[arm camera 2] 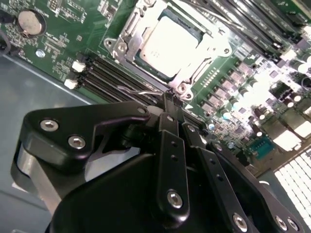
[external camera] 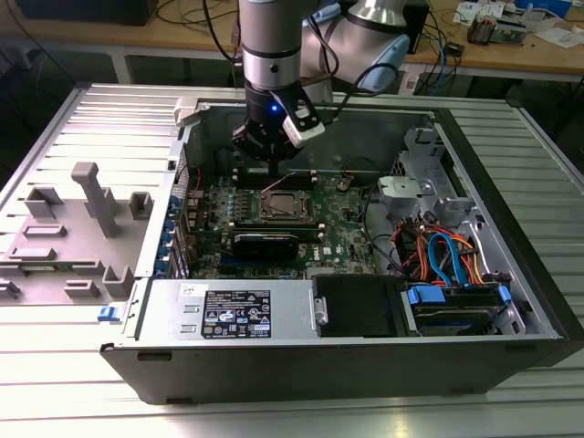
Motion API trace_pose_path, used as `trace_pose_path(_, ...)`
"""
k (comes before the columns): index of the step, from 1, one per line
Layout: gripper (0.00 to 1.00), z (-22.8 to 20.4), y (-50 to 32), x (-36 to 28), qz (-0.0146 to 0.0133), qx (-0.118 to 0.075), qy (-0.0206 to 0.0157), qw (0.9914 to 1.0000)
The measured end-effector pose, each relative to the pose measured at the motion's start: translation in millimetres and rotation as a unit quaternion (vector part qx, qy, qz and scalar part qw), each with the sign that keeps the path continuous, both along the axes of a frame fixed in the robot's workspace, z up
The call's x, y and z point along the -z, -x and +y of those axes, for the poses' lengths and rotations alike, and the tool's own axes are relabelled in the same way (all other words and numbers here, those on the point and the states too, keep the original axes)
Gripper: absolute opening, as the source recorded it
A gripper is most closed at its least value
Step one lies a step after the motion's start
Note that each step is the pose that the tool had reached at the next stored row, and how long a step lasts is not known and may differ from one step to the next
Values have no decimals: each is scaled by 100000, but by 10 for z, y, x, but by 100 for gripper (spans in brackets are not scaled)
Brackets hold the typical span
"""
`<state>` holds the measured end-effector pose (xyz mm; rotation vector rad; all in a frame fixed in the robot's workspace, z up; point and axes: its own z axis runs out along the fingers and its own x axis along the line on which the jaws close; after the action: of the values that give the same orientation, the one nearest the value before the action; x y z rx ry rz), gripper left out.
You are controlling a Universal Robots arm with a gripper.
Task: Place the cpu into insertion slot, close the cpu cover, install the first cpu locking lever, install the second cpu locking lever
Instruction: 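Install the first cpu locking lever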
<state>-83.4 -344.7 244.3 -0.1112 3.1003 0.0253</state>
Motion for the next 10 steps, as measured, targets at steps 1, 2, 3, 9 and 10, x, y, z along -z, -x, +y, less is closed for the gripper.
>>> trace_pose_path(1, 11, 1, -10, 5, -2, 3, -6, 100000)
trace_pose_path(2, 11, 6, -30, 13, 9, 2, 4, 100000)
trace_pose_path(3, 11, 9, -42, 18, 5, -2, 3, 100000)
trace_pose_path(9, 11, 43, -106, 79, 19, 2, -32, 100000)
trace_pose_path(10, 11, 47, -108, 81, 20, 6, -33, 100000)
